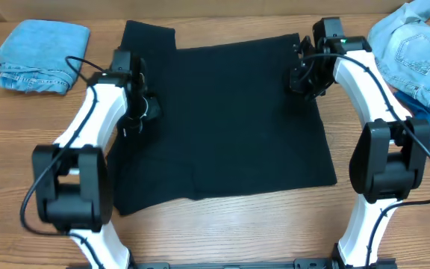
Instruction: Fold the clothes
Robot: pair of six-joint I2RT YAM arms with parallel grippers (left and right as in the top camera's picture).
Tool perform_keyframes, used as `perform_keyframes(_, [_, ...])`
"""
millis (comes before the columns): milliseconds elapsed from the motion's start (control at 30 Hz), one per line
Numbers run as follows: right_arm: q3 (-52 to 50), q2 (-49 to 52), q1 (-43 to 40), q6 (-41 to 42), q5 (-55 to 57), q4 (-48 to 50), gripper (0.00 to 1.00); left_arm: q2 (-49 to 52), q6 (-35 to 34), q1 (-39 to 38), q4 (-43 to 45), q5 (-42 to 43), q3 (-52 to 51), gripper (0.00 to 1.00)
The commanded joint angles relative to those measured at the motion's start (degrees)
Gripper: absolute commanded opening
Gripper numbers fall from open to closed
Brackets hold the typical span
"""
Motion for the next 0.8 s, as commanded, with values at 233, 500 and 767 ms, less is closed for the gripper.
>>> perform_keyframes(233, [-8.1, 2.8, -0.3, -0.2, -3.7, 23.8, 0.04, 4.8, -1.0, -4.2, 6.6, 3.1, 0.9, 0.06])
perform_keyframes(500, [-8.1, 8.2, -0.2, 0.0, -4.0, 33.3, 0.04, 4.8, 1.4, -5.1, 7.2, 9.0, 3.2, 0.22])
perform_keyframes(767, [-8.1, 10.4, -0.2, 0.0, -3.9, 36.6, 0.04, 3.2, 4.0, -5.2, 5.2, 10.0, 16.9, 0.30])
